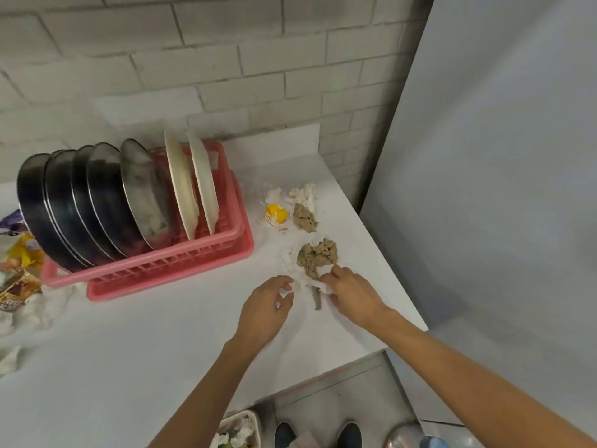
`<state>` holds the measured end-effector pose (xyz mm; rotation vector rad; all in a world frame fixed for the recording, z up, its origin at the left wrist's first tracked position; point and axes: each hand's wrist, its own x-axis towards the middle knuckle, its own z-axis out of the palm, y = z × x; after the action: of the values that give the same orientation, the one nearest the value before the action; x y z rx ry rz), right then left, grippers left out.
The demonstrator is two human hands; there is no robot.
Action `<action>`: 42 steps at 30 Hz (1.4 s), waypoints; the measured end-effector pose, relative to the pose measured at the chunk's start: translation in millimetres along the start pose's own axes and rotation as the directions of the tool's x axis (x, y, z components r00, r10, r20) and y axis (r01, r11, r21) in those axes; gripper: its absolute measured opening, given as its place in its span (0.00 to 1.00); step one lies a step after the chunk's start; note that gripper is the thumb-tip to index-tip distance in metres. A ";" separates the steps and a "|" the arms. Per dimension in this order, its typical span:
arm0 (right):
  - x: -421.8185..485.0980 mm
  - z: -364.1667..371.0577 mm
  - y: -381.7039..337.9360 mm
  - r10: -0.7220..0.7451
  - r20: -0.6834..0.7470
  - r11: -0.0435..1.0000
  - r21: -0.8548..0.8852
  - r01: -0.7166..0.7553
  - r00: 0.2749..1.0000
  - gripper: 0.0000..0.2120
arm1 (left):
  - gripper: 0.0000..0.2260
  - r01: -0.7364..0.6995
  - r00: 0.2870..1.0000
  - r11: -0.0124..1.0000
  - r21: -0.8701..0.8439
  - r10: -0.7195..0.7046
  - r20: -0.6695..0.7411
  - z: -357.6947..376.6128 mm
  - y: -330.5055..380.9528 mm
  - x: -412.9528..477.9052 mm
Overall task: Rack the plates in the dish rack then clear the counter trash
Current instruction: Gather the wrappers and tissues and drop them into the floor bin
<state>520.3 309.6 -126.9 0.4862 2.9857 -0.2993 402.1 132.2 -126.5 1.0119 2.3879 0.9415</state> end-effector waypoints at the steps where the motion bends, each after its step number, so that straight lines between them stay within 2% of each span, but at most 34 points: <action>1: 0.9 -1.8 4.3 -0.016 -0.020 1.000 0.025 0.016 1.000 0.15 | 0.11 0.019 1.000 1.000 -0.014 -0.019 -0.011 -1.1 -2.2 1.9; 4: -1.7 -6.9 18.5 -0.067 -0.072 0.987 0.139 0.076 0.995 0.07 | 0.08 0.037 0.998 0.995 -0.090 -0.042 -0.053 -0.4 -6.1 6.2; 8: -4.8 -18.5 27.5 -0.108 -0.083 0.946 0.298 0.128 0.991 0.10 | 0.07 0.031 0.993 0.983 -0.181 -0.052 -0.110 2.5 -1.8 11.3; 14: -2.7 -32.8 30.9 0.037 -0.103 0.860 0.510 0.021 0.994 0.12 | 0.07 0.033 0.991 0.991 -0.131 -0.050 -0.125 9.2 7.9 22.5; 17: 1.9 -33.6 34.1 0.073 -0.034 0.795 0.605 -0.037 0.997 0.06 | 0.08 -0.016 0.989 0.996 -0.083 0.004 -0.145 10.9 11.9 36.4; 20: 5.7 -31.6 39.4 0.070 0.024 0.741 0.669 -0.068 0.997 0.11 | 0.09 -0.070 0.986 0.997 -0.038 0.064 -0.155 9.1 22.8 57.7; 22: 6.8 -31.8 42.3 0.076 0.038 0.726 0.682 -0.082 0.996 0.06 | 0.14 -0.085 0.990 0.996 0.027 0.088 -0.109 7.3 29.0 73.9; 23: 7.6 -32.8 43.7 0.087 0.042 0.725 0.682 -0.092 0.995 0.07 | 0.18 -0.088 0.994 0.991 0.096 0.094 -0.054 6.3 29.6 82.4; 25: 8.5 -31.9 46.6 0.128 0.046 0.726 0.676 -0.125 0.991 0.20 | 0.27 -0.079 0.994 0.963 0.257 0.056 0.098 3.2 27.4 97.3; 27: 7.5 -30.2 47.7 0.161 0.028 0.721 0.680 -0.137 0.987 0.27 | 0.31 -0.063 0.975 0.921 0.385 -0.024 0.219 0.8 20.9 107.6; 30: 2.6 -26.3 49.6 0.186 0.034 0.711 0.685 -0.159 0.982 0.29 | 0.25 -0.054 0.961 0.896 0.441 -0.072 0.265 1.3 5.8 110.8; 34: 0.1 -17.1 55.5 0.184 0.112 0.727 0.654 -0.212 0.976 0.29 | 0.12 -0.036 0.990 0.945 0.325 -0.009 0.137 -2.8 -7.8 102.6; 36: -0.5 -13.0 56.2 0.191 0.135 0.723 0.651 -0.233 0.972 0.25 | 0.07 -0.049 0.995 0.963 0.266 0.022 0.101 -7.2 -10.8 95.9; 39: -2.2 -12.3 51.4 0.160 0.148 0.720 0.658 -0.218 0.976 0.12 | 0.01 -0.060 0.997 0.981 0.183 0.051 0.052 -14.8 -8.7 84.2; 42: 0.4 -14.5 44.2 0.131 0.139 0.730 0.657 -0.190 0.982 0.09 | 0.05 -0.029 1.000 0.998 0.063 0.028 0.010 -23.1 -1.7 72.3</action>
<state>533.2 353.9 -120.6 0.7585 2.6368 -1.3614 339.8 174.8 -117.3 1.0733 2.4152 0.8745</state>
